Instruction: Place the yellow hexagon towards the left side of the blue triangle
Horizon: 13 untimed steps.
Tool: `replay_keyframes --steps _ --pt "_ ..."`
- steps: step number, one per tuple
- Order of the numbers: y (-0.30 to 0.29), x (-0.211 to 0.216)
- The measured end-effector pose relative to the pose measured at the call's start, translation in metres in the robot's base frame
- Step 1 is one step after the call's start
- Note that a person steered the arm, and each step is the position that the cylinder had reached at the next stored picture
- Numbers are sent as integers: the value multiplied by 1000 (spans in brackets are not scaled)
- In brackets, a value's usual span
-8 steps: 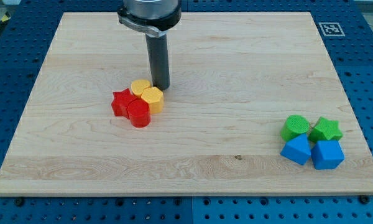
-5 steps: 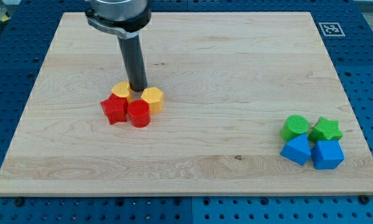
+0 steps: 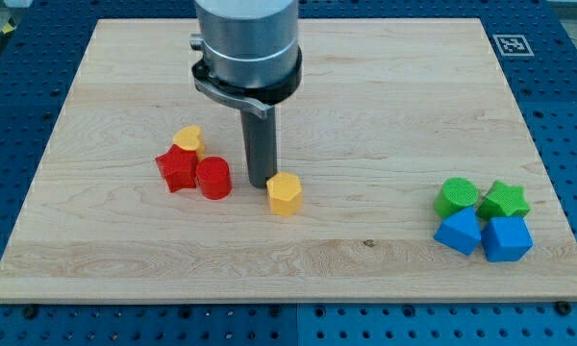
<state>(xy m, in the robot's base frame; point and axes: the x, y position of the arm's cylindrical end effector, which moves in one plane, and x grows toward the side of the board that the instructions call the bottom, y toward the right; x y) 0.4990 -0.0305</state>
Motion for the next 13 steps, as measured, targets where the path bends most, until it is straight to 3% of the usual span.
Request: replay_keyframes --steps 2,5,11,13 --pt "-6 20" --pt "38 40" --pt "87 45" --pt "130 45"
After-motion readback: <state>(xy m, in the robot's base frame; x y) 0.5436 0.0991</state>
